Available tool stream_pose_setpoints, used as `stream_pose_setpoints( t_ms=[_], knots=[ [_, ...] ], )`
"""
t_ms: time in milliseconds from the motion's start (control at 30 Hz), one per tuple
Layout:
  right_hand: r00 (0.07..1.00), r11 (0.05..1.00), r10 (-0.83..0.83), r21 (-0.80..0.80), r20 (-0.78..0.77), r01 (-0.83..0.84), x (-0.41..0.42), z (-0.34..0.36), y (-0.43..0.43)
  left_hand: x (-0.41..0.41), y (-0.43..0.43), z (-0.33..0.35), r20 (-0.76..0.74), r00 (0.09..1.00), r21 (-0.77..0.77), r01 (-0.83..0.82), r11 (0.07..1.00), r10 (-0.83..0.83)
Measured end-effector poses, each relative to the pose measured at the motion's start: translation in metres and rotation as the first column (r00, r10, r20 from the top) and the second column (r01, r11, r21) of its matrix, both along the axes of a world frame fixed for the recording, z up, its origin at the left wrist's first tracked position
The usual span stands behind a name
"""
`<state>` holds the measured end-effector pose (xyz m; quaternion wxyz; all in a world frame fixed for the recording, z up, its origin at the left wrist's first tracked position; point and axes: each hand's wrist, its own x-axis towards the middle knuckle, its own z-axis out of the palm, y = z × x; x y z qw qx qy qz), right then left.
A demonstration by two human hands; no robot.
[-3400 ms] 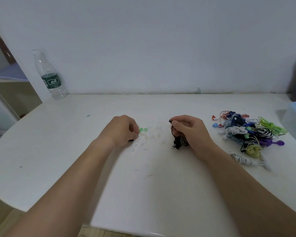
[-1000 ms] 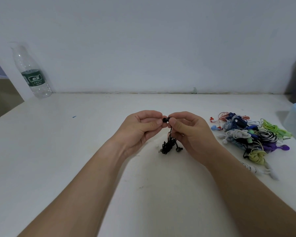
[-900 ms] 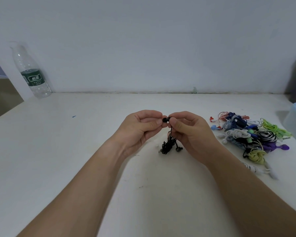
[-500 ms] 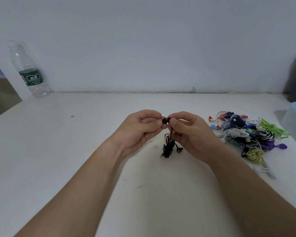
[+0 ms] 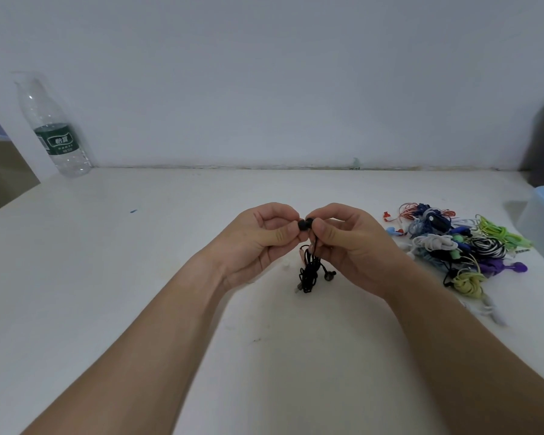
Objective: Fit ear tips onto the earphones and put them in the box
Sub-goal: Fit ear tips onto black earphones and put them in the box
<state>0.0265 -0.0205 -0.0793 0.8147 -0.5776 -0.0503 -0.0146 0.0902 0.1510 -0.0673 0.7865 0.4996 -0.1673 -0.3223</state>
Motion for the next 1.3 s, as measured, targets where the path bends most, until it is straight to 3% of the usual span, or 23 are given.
stream_pose_setpoints(
  t_ms=[567, 867, 1133, 1300],
  knots=[
    [0.992, 0.982, -0.070, -0.170, 0.107, 0.088, -0.0034, 0.0034, -0.0006, 0.0000, 0.0002, -0.0045, 0.043, 0.996, 0.063, -0.086, 0.994, 0.083],
    [1.000, 0.998, 0.000, -0.064, 0.031, 0.002, -0.0047, 0.0050, -0.0016, -0.0011, 0.0009, -0.0033, 0.023, 0.999, 0.040, -0.043, 0.998, 0.043],
    [0.990, 0.977, -0.083, -0.188, 0.115, 0.104, -0.0031, 0.0021, -0.0018, -0.0014, -0.0005, -0.0063, 0.114, 0.989, 0.096, -0.105, 0.990, 0.093],
    [0.996, 0.995, -0.063, -0.077, 0.066, 0.068, -0.0023, 0.0013, -0.0011, -0.0015, -0.0005, -0.0042, 0.123, 0.989, 0.083, -0.092, 0.992, 0.081]
  ],
)
